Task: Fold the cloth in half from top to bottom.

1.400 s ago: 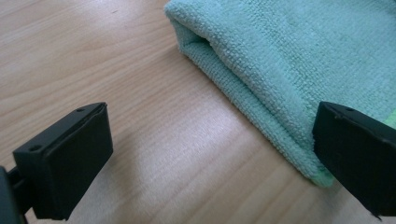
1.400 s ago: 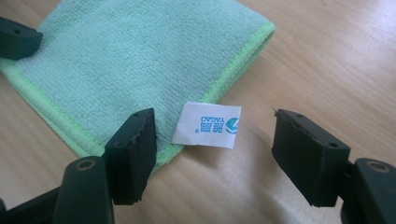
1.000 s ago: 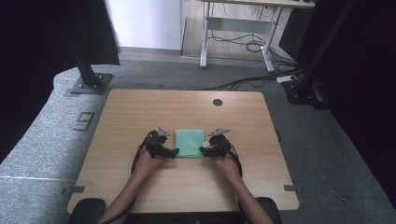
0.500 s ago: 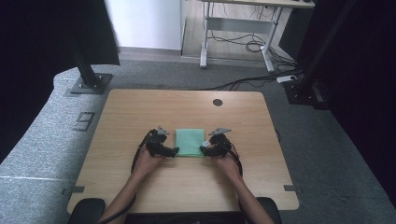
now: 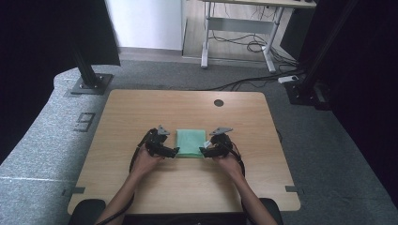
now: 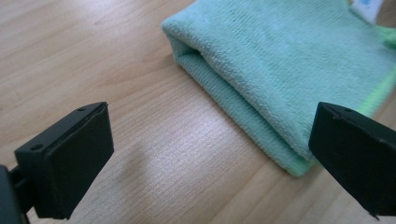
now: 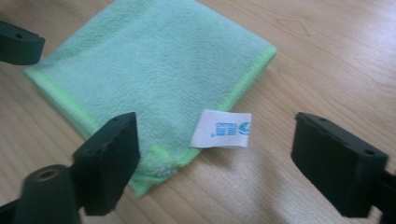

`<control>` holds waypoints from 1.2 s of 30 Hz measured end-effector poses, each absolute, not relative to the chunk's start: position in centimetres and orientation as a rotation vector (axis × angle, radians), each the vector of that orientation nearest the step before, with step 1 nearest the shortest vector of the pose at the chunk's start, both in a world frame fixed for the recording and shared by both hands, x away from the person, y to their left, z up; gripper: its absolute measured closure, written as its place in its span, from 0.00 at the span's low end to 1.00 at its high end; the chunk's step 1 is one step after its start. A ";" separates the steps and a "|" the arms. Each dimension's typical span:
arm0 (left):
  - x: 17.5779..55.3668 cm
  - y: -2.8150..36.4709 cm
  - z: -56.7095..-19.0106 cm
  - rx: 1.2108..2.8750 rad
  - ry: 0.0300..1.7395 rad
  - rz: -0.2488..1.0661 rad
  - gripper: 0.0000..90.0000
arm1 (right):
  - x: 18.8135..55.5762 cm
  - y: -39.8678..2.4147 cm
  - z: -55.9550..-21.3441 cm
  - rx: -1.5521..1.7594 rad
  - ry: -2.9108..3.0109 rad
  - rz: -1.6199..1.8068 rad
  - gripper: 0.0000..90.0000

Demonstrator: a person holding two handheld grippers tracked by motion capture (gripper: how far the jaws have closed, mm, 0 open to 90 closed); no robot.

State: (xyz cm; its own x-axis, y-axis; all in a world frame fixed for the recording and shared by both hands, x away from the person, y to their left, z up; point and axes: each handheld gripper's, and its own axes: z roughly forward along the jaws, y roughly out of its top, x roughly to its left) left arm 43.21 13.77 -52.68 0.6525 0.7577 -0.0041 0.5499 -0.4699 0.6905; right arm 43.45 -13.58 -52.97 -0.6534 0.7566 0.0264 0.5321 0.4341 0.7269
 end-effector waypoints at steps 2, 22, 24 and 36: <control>42.9 13.8 -52.2 2.195 0.993 0.393 0.00 | 43.4 -13.5 -52.8 1.103 2.404 1.039 0.15; 40.5 15.3 -49.9 2.214 0.917 0.431 0.00 | 41.2 -14.9 -50.5 1.015 2.410 1.015 0.04; 40.3 15.5 -49.8 2.211 0.915 0.430 0.00 | 41.0 -15.2 -50.4 1.014 2.410 1.020 0.03; 38.9 17.4 -49.0 2.191 0.928 0.454 0.00 | 39.7 -16.9 -49.6 1.017 2.394 1.039 0.01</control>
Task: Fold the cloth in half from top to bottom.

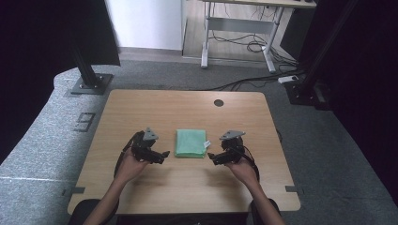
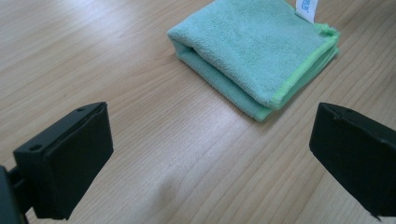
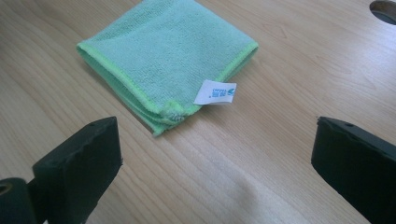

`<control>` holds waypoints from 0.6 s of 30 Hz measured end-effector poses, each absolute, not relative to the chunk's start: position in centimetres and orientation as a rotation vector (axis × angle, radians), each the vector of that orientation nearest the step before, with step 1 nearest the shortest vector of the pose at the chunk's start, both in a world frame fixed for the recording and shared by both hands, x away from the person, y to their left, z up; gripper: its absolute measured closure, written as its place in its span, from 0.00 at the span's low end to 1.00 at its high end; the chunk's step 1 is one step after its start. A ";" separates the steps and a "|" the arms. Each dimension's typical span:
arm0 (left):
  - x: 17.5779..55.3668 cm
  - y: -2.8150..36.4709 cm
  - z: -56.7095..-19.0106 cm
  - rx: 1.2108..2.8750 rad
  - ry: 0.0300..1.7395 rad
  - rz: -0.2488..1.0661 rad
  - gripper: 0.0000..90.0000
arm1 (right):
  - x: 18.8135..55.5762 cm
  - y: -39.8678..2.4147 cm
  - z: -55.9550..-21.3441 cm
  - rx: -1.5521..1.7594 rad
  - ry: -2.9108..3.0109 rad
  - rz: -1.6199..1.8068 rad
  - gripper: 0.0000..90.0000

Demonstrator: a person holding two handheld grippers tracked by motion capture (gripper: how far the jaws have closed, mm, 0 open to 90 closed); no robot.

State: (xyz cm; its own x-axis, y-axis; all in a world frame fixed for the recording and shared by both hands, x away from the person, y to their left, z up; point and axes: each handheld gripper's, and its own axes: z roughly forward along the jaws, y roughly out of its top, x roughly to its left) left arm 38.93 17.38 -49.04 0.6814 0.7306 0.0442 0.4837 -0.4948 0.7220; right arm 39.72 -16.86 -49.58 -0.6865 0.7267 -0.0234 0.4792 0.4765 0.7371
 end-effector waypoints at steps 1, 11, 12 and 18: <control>38.8 17.5 -49.0 2.188 0.930 0.454 0.00 | 39.6 -17.0 -49.5 1.016 2.392 1.043 0.01; 37.6 19.0 -48.8 2.186 0.936 0.475 0.00 | 38.5 -18.4 -49.1 1.013 2.379 1.032 0.00; 37.5 19.2 -48.8 2.184 0.938 0.478 0.00 | 38.3 -18.6 -49.1 1.014 2.378 1.031 0.00; 36.9 20.1 -48.9 2.181 0.952 0.488 0.00 | 37.7 -19.4 -49.1 1.022 2.368 1.031 0.00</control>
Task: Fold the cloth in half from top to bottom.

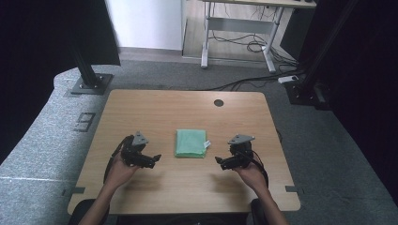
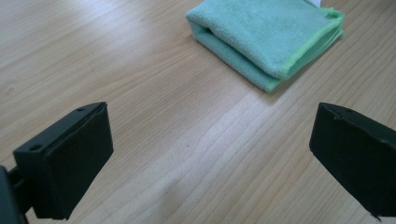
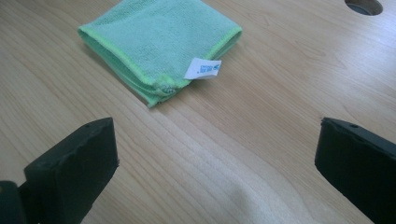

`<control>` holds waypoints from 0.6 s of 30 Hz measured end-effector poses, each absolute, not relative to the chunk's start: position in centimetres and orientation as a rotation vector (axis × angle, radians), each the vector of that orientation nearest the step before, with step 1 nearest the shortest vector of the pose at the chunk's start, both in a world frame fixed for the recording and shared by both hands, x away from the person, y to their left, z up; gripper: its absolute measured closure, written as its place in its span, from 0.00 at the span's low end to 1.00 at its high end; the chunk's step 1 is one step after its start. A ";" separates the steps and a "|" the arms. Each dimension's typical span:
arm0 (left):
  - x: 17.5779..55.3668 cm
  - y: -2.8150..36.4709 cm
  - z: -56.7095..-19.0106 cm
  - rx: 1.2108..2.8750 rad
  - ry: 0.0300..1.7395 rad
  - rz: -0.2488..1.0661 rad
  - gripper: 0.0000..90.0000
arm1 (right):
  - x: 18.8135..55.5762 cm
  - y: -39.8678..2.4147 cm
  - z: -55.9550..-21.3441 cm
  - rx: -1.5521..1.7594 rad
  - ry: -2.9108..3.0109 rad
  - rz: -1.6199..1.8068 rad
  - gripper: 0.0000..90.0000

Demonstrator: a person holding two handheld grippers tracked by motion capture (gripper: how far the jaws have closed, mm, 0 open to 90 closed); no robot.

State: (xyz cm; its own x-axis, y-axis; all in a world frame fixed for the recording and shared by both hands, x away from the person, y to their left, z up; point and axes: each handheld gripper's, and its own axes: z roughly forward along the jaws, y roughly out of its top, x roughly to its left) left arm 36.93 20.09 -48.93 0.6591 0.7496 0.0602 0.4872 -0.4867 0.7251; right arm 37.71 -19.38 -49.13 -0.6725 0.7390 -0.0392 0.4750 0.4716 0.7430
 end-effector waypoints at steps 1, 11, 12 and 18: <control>36.9 20.2 -49.0 2.179 0.955 0.485 0.00 | 37.6 -19.5 -49.1 1.028 2.364 1.034 0.00; 35.9 21.3 -50.0 2.173 0.973 0.490 0.00 | 36.8 -20.5 -49.9 1.065 2.349 1.034 0.00; 35.8 21.4 -50.2 2.173 0.975 0.491 0.00 | 36.8 -20.6 -50.0 1.066 2.349 1.032 0.00; 35.4 21.6 -51.0 2.177 0.980 0.480 0.00 | 36.5 -20.9 -51.0 1.083 2.352 1.028 0.00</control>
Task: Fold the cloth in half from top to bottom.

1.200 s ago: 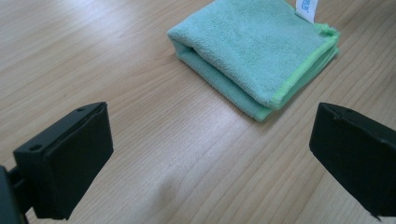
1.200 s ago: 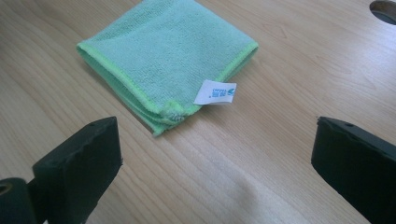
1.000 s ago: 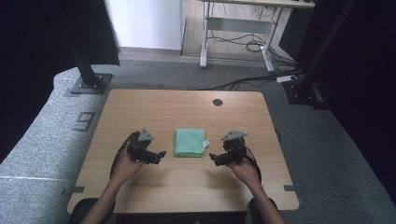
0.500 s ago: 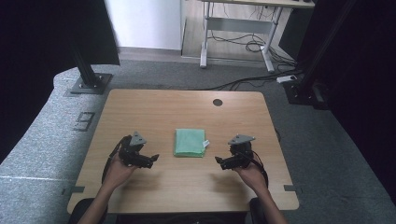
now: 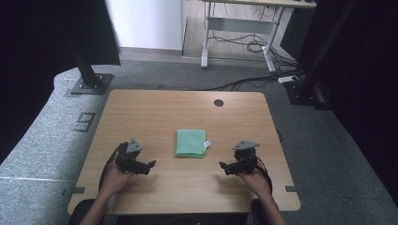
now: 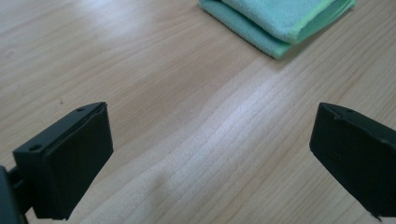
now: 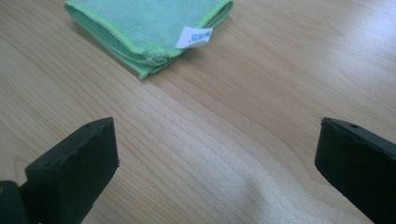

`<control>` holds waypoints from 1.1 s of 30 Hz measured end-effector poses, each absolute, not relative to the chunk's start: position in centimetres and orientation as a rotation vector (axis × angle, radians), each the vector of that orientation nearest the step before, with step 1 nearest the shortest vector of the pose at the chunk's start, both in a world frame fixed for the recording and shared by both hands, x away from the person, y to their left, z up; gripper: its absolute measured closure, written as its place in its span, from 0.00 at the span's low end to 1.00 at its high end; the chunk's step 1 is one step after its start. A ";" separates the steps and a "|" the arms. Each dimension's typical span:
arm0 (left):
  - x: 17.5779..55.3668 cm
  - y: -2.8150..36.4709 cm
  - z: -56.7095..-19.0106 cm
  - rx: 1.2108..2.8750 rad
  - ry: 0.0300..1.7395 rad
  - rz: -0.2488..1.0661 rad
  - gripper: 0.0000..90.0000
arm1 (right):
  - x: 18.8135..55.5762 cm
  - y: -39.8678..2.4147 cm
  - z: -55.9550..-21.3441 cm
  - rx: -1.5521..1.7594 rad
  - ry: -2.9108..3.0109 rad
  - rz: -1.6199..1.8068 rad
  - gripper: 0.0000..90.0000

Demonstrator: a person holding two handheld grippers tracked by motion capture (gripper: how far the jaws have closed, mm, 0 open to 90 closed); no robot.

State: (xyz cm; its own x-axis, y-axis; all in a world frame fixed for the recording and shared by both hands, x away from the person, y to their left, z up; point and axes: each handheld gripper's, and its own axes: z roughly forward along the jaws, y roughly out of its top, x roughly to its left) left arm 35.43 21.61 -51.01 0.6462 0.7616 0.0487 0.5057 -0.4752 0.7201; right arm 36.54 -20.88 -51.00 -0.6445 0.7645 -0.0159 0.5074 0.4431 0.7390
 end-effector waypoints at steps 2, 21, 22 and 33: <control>35.3 21.7 -51.3 2.184 0.982 0.477 0.00 | 36.5 -21.0 -51.4 1.093 2.353 1.025 0.00; 34.9 21.7 -53.9 2.223 1.006 0.434 0.00 | 36.3 -20.7 -54.4 1.123 2.389 0.999 0.00; 34.9 21.7 -54.0 2.226 1.006 0.431 0.00 | 36.3 -20.7 -54.6 1.122 2.393 0.998 0.00; 35.0 21.6 -54.9 2.236 1.029 0.381 0.00 | 36.3 -20.3 -55.5 1.122 2.397 0.981 0.00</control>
State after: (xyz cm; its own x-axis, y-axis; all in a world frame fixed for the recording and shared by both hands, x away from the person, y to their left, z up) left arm 34.98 21.62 -54.88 0.6512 0.7589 -0.0038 0.5734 -0.4888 0.6574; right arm 36.31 -20.28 -55.50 -0.6415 0.7671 0.0034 0.5493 0.4562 0.7001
